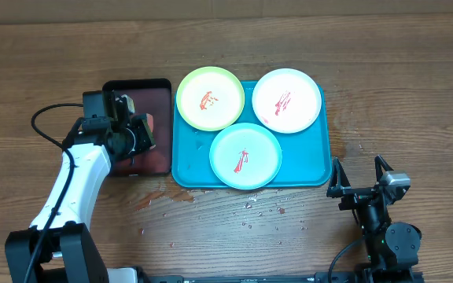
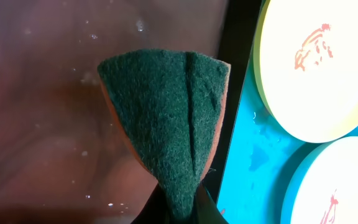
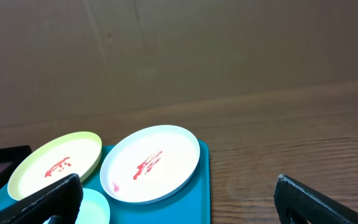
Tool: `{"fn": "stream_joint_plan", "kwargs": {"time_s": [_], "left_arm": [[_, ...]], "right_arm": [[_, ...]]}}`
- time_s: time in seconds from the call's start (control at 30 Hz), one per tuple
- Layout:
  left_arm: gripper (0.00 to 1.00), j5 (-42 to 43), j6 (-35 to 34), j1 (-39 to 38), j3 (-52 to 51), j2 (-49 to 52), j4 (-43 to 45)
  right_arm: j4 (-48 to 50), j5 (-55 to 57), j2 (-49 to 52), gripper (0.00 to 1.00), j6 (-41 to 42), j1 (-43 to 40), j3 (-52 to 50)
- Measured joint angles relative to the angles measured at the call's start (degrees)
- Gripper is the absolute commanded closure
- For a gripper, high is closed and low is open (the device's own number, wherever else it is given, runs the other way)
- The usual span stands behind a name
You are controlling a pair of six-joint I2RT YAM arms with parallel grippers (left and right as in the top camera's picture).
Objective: Clean dirty plates on tray and stack at the side
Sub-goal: 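Lift the sponge with the left gripper above the black tray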
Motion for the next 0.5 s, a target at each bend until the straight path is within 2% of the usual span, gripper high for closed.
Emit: {"fn": "stream_joint_plan", "kwargs": {"time_s": [0.5], "left_arm": [[0.96, 0.0, 0.0, 0.0, 0.0, 0.0, -0.37]], "right_arm": [[-0.02, 0.0, 0.0, 0.0, 0.02, 0.0, 0.0]]}}
